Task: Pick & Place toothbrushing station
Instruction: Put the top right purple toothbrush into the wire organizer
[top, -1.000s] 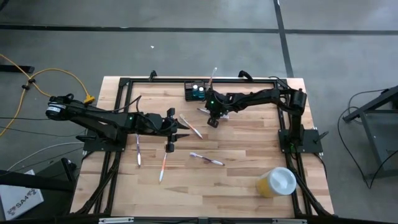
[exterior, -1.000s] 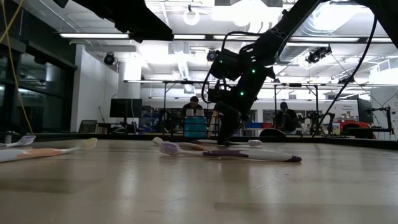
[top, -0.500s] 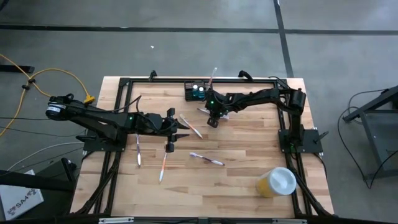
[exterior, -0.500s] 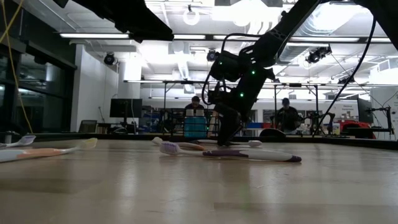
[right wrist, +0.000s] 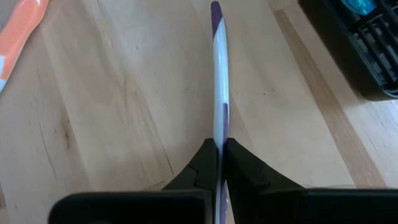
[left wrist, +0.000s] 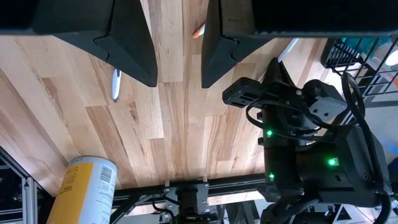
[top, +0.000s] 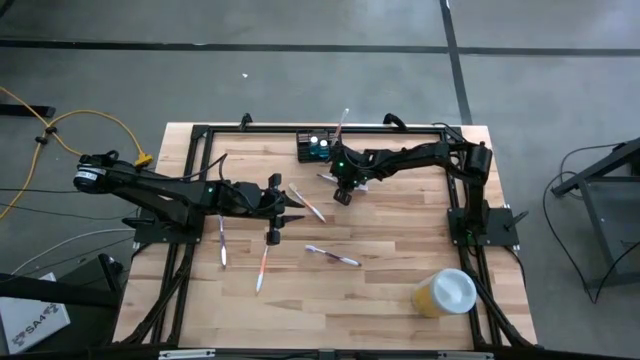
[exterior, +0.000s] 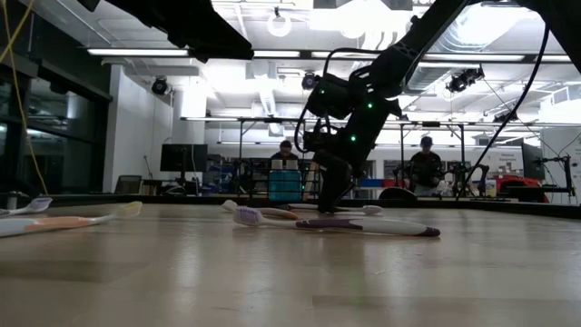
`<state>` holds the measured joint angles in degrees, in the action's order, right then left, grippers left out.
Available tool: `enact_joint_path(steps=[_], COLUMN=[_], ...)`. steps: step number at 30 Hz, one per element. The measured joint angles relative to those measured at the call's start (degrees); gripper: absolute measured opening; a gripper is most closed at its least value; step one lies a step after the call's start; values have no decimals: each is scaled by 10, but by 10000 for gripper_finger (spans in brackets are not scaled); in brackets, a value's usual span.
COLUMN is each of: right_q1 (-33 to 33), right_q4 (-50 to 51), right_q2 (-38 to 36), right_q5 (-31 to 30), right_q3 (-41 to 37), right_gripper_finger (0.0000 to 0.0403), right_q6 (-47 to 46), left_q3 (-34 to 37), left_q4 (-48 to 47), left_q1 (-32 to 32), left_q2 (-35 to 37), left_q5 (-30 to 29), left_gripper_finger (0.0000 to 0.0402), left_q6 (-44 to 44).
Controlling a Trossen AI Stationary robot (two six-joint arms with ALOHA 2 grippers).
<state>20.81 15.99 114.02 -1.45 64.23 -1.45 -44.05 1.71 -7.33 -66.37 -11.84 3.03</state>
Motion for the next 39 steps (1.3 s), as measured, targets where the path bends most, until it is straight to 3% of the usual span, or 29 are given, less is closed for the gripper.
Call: enact_joint_path(steps=[12, 23, 32, 39], right_q1=[-14, -58, -64, -98], right_q4=[25, 55, 82, 130], right_q2=[-30, -42, -114, -163], right_q5=[-17, -96, -110, -156], right_q3=[-3, -3, -2, -1], right_gripper_finger=[5, 5, 5, 5], right_q6=[-2, 33, 52, 107], left_q3=[0, 0, 0, 0], left_q4=[0, 0, 0, 0], left_q1=[0, 0, 0, 0], left_q2=[0, 0, 0, 0], left_q5=[0, 0, 0, 0], left_gripper_finger=[120, 120, 120, 120], left_q6=[0, 0, 0, 0])
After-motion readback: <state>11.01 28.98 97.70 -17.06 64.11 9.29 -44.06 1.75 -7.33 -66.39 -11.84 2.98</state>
